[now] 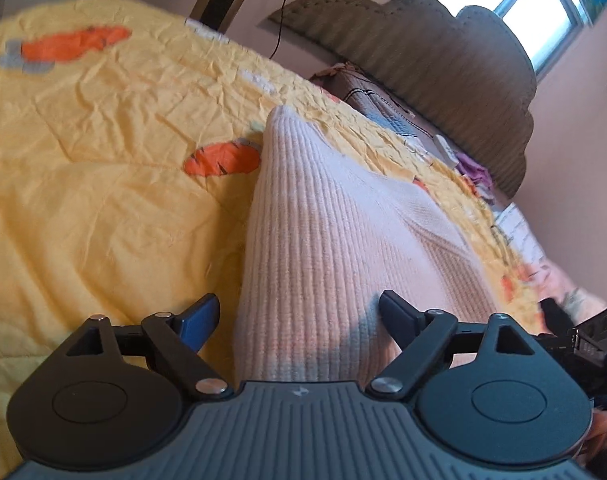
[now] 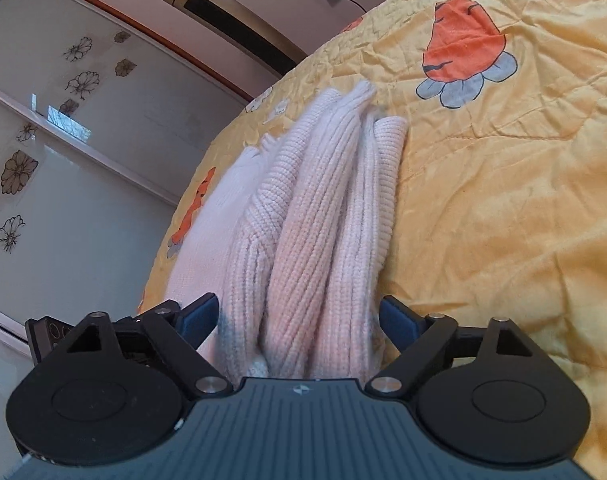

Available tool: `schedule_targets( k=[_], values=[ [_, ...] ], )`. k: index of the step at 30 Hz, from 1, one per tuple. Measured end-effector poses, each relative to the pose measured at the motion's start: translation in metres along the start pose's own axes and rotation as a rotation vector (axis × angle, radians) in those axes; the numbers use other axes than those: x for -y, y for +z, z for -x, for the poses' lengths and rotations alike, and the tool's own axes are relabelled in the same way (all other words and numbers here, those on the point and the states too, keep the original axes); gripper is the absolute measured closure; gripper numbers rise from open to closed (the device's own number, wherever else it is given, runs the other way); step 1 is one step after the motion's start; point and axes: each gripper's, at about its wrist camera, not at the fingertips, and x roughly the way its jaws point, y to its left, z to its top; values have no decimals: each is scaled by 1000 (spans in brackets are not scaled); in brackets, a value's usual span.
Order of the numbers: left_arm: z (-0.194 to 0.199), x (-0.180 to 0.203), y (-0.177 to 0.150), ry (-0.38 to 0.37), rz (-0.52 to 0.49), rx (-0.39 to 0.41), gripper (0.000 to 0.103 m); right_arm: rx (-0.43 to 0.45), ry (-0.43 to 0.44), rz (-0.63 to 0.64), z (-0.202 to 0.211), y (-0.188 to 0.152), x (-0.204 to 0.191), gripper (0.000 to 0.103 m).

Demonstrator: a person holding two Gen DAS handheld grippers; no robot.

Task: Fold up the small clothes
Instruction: 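Lift the sweater bundle with both grippers and fold it over itself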

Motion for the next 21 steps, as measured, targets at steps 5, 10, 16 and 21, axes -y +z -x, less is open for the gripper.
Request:
schedule_targets(
  k=[5,10,16,21],
  values=[
    [-12,25,-8,57,-84,12,15,-32,-47,89,-19,-20,-9,13],
    [-12,30,-10,82,-112,9,15,-27,-106,207,-26,-29,-26,15],
    [-13,29,-9,86,-119,0,16,-25,-101,184,-23,-31,-24,18],
    [-12,30,-11,89,-131,-2,16,-25,-98,173,-21,-32,-23,19]
  ],
)
